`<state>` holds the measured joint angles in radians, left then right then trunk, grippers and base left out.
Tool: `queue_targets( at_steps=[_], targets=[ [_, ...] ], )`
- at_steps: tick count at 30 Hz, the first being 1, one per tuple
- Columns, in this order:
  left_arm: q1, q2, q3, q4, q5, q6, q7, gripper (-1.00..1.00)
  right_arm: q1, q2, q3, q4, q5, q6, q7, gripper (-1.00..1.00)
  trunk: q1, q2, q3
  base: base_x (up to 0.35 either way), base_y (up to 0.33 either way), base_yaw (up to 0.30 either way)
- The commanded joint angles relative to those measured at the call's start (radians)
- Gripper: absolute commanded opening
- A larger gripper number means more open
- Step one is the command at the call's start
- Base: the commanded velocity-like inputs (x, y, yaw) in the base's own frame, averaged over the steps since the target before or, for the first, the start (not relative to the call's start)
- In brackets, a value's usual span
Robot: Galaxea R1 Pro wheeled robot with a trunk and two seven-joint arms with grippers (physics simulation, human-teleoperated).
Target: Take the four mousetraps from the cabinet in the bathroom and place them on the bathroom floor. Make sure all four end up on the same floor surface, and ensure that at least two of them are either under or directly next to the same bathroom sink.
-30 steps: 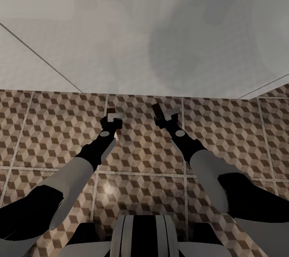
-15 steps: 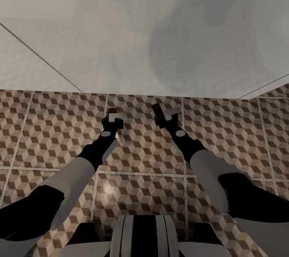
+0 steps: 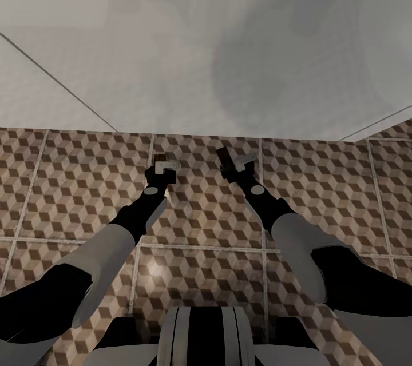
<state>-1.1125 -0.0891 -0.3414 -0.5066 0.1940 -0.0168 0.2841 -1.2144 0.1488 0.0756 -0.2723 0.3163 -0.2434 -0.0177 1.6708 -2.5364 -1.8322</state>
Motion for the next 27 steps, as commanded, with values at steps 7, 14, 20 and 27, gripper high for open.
queue_targets(
  at_steps=[7, 14, 20, 27],
  targets=[
    [-0.001, 0.000, -0.008, 0.003, 0.009, -0.002, 0.009, -1.00, 0.000, -0.009, 0.003, 0.001, 0.003, -0.002, -0.002, 1.00, 0.000, 0.000, 0.000, 0.000, 0.000, 0.000],
    [-0.001, 0.002, -0.007, -0.080, 0.009, 0.004, 0.011, -1.00, 0.000, -0.011, 0.003, 0.001, 0.003, -0.002, -0.002, 1.00, 0.000, 0.000, 0.000, 0.000, 0.000, 0.000],
    [-0.001, 0.002, -0.007, -0.092, 0.009, 0.006, 0.012, -1.00, 0.000, -0.011, 0.003, 0.001, 0.003, -0.002, -0.002, 1.00, 0.000, 0.000, 0.000, 0.000, 0.000, 0.000],
    [-0.001, 0.002, -0.008, -0.088, 0.008, 0.008, 0.012, -1.00, 0.000, -0.012, 0.003, 0.001, 0.003, -0.002, -0.002, 1.00, 0.000, 0.000, 0.000, 0.000, 0.000, 0.000]
  ],
)
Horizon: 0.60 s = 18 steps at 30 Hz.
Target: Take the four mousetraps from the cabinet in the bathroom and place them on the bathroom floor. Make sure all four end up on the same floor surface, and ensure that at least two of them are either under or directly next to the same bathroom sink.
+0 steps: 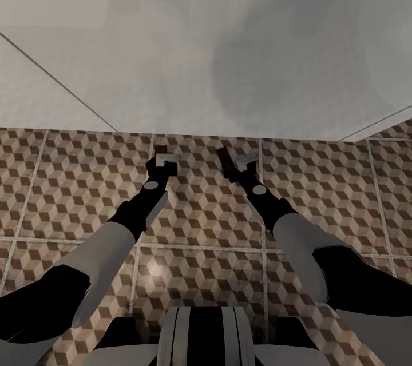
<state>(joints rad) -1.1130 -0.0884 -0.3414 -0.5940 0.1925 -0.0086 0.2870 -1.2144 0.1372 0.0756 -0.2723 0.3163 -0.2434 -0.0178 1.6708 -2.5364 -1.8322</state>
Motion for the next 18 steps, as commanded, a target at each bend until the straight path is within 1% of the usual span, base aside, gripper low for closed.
queue_targets(
  at_steps=[1, 18],
  targets=[
    [-0.001, 0.001, -0.008, 0.001, 0.010, -0.001, 0.009, -1.00, 0.000, 0.000, 0.003, 0.001, 0.003, -0.002, -0.002, 1.00, 0.000, 0.000, 0.000, 0.000, 0.000, 0.000],
    [-0.001, 0.001, -0.008, 0.028, 0.010, -0.004, 0.009, -1.00, 0.000, -0.001, 0.003, 0.001, 0.003, -0.002, -0.002, 1.00, 0.000, 0.000, 0.000, 0.000, 0.000, 0.000]
  ],
)
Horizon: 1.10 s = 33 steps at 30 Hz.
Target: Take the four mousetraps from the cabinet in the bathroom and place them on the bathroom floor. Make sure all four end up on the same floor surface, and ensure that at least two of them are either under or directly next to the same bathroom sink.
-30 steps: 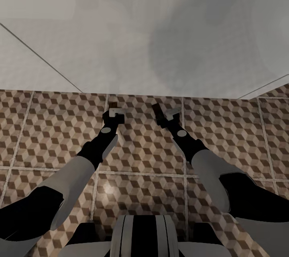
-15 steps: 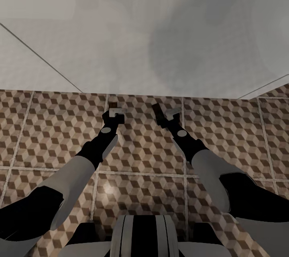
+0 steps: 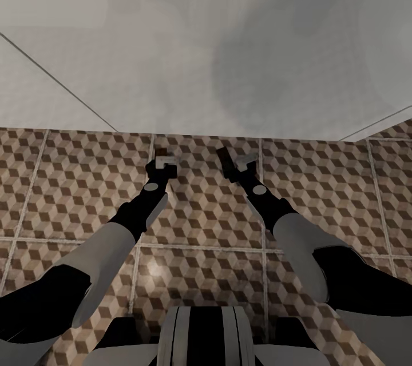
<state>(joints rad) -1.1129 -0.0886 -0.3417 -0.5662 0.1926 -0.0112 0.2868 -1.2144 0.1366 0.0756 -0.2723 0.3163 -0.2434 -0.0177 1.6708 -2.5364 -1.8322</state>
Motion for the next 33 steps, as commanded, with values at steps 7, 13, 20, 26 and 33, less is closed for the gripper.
queue_targets(
  at_steps=[7, 13, 20, 26, 33],
  targets=[
    [-0.001, 0.001, -0.008, 0.009, 0.010, -0.004, 0.009, 1.00, 0.000, -0.002, 0.003, 0.001, 0.003, -0.002, -0.002, 1.00, 0.000, 0.000, 0.000, 0.000, 0.000, 0.000],
    [-0.001, 0.001, -0.008, 0.011, 0.010, -0.004, 0.009, 1.00, 0.000, -0.005, 0.003, 0.001, 0.003, -0.002, -0.002, 1.00, 0.000, 0.000, 0.000, 0.000, 0.000, 0.000],
    [-0.001, 0.001, -0.008, 0.010, 0.010, -0.004, 0.009, 1.00, 0.000, -0.009, 0.003, 0.001, 0.003, -0.003, -0.002, 1.00, 0.000, 0.000, 0.000, 0.000, 0.000, 0.000],
    [-0.001, 0.001, -0.008, 0.011, 0.011, -0.004, 0.009, 1.00, 0.000, -0.009, 0.003, 0.001, 0.003, -0.002, -0.002, 1.00, 0.000, 0.000, 0.000, -0.030, 0.000, 0.000],
    [-0.001, 0.001, -0.008, 0.012, 0.011, -0.004, 0.009, 1.00, 0.000, -0.009, 0.003, 0.001, 0.003, -0.002, -0.002, 1.00, 0.000, 0.000, 0.000, -0.256, 0.000, 0.000]
  ],
)
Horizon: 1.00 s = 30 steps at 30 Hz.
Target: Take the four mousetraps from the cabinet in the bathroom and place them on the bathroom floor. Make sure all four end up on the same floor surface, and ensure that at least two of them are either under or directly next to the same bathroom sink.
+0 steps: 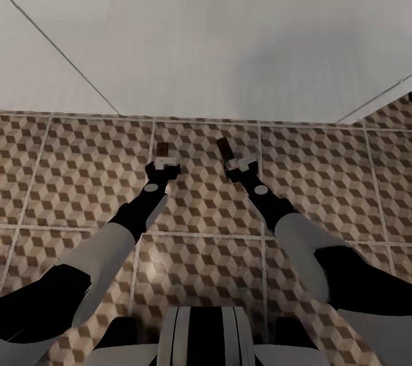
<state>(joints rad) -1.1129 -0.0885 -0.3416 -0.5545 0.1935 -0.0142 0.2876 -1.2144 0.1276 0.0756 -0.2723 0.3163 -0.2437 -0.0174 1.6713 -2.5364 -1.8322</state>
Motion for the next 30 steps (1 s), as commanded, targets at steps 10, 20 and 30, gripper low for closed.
queue_targets(
  at_steps=[10, 20, 30],
  targets=[
    [0.000, 0.001, -0.008, 0.007, 0.011, -0.003, 0.008, 1.00, 0.000, -0.001, 0.003, 0.001, 0.003, -0.002, -0.002, 1.00, -0.001, 0.000, 0.000, -0.327, 0.000, 0.000],
    [-0.001, 0.001, -0.008, 0.015, 0.011, -0.003, 0.008, 1.00, 0.000, -0.002, 0.003, 0.001, 0.003, -0.002, -0.002, 1.00, -0.001, 0.000, 0.000, -0.333, 0.000, 0.000],
    [-0.001, 0.001, -0.008, 0.027, 0.011, -0.004, 0.008, 1.00, 0.000, -0.008, 0.003, 0.001, 0.003, -0.002, -0.001, 1.00, -0.001, 0.000, 0.000, -0.332, 0.000, 0.000]
  ],
)
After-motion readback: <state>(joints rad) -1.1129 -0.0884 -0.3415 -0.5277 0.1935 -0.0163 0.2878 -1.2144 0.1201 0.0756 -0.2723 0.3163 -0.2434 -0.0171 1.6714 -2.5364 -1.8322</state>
